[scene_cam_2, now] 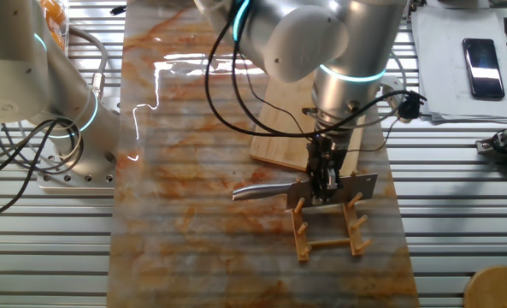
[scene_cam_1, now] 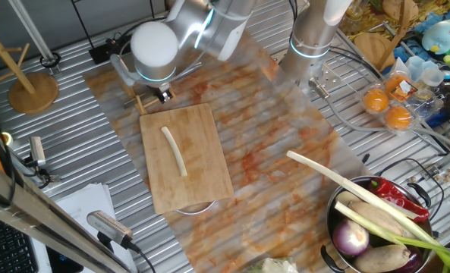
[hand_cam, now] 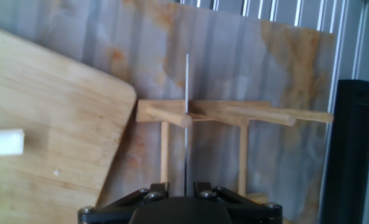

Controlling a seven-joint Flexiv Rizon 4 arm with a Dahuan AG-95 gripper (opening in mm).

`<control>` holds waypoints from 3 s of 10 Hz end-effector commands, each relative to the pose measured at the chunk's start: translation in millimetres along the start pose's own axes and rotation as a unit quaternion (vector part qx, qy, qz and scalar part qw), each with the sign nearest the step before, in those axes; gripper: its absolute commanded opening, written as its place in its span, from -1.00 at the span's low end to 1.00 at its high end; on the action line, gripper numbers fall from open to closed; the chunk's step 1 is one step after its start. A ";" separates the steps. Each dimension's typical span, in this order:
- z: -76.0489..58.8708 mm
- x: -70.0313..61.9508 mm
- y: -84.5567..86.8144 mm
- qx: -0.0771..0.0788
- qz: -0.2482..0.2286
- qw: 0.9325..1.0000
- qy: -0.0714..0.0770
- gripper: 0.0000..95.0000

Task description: Chop the scallions

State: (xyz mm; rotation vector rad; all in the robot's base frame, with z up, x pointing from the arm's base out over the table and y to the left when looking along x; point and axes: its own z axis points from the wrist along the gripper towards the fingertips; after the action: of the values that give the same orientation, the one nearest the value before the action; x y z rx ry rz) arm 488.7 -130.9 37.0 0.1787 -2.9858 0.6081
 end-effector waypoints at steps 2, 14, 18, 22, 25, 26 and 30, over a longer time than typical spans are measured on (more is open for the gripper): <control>1.1 1.5 -1.6 0.000 0.000 1.000 0.002 -0.60; -3.8 5.2 -8.9 -0.010 -0.010 1.000 0.001 -0.60; -3.4 0.5 1.9 0.000 -0.006 1.000 0.007 -0.60; -1.0 0.4 0.8 0.012 -0.007 1.000 0.006 -0.60; 1.7 0.5 -0.4 0.016 -0.006 1.000 0.005 -0.60; 1.9 0.9 -1.6 0.016 -0.006 1.000 0.004 -0.60; 2.4 3.8 -8.3 0.016 -0.008 1.000 0.003 -1.00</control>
State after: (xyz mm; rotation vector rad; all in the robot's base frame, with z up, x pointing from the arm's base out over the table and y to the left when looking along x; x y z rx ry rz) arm 485.4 -140.1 38.1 0.2068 -2.9707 0.6505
